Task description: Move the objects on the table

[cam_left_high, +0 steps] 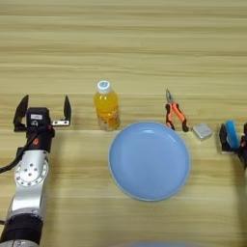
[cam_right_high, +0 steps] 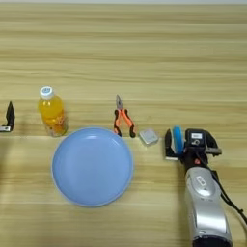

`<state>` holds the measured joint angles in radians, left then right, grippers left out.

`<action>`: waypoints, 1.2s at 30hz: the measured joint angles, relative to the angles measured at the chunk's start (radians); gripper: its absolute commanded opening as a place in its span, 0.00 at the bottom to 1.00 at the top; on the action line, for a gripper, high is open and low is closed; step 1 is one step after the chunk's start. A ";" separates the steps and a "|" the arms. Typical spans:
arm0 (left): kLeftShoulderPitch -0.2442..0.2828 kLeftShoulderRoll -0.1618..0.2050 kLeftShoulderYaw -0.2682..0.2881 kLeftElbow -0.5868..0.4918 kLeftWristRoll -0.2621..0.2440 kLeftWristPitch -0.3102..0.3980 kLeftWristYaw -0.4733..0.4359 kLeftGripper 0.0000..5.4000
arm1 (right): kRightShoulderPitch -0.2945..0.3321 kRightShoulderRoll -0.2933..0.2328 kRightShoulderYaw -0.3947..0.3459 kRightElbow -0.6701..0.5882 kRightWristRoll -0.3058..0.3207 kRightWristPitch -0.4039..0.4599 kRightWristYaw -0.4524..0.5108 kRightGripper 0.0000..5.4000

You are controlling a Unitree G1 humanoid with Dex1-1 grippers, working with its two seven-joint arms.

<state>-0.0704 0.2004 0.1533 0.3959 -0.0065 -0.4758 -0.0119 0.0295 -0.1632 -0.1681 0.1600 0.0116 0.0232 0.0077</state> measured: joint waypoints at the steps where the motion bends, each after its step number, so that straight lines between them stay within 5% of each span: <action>1: 0.000 0.000 0.000 0.000 0.000 0.000 0.000 1.00 | -0.004 0.000 0.000 0.002 0.005 0.011 0.001 1.00; 6: -0.001 0.000 0.000 0.001 0.000 0.000 0.000 1.00 | -0.014 0.009 -0.023 0.015 0.074 0.084 0.035 1.00; 20: -0.001 0.001 0.000 0.002 0.000 0.000 0.000 1.00 | -0.029 0.014 -0.040 0.019 0.134 0.163 0.062 1.00; 36: -0.001 0.001 0.000 0.002 0.000 0.000 0.000 1.00 | -0.029 0.013 -0.041 0.019 0.134 0.166 0.061 0.65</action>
<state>-0.0716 0.2016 0.1533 0.3983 -0.0068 -0.4757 -0.0121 0.0001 -0.1500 -0.2088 0.1792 0.1457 0.1889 0.0691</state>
